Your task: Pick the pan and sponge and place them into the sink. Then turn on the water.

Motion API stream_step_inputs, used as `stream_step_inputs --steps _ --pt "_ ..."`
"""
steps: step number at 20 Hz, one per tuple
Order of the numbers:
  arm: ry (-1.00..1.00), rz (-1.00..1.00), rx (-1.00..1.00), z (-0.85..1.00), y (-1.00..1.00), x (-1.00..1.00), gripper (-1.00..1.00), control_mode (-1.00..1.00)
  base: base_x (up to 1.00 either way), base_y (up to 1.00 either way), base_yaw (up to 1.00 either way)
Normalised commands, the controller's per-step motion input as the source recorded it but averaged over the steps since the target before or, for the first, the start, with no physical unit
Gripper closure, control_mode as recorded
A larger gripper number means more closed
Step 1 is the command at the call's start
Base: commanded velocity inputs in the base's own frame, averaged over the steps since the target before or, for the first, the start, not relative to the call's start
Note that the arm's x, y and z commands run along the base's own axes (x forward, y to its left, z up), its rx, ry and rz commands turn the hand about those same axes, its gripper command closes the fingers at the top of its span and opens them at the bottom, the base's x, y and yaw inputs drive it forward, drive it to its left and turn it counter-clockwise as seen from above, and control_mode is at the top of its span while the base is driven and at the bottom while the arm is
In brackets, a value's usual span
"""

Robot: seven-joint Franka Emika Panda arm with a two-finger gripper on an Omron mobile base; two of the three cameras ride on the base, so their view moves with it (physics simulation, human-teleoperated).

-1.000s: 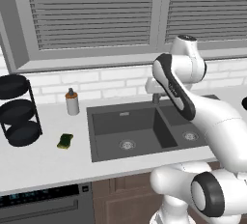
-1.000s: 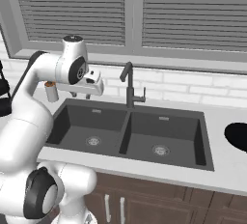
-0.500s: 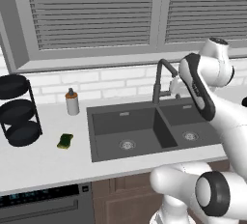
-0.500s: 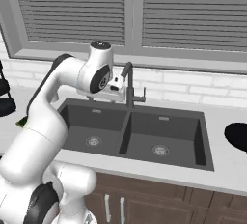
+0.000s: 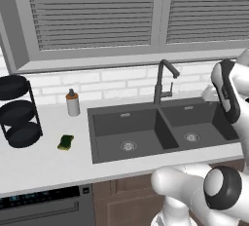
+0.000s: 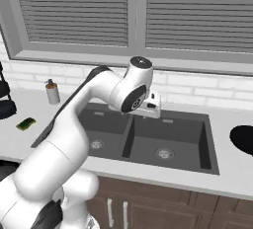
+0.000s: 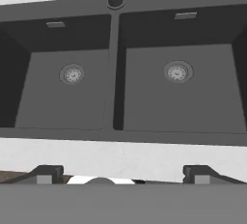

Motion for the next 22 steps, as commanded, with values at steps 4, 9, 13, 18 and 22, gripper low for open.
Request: stream_step_inputs --steps 4,9,13,18,22 --pt "0.00 0.00 -0.03 -0.22 -0.99 -0.09 -1.00 -1.00 0.00 0.00 0.00" --pt "0.00 0.00 -0.06 -0.20 -0.99 -0.03 -1.00 -1.00 0.00 0.00 0.00" --pt "0.00 0.00 -0.07 -0.22 -1.00 -0.08 -1.00 -1.00 0.00 0.00 0.00" --pt "0.00 0.00 -0.11 -0.18 -0.98 -0.06 -1.00 -1.00 0.00 0.00 0.00" --pt "0.00 0.00 -0.19 -0.22 -0.84 -0.02 -1.00 -1.00 0.00 0.00 0.00"
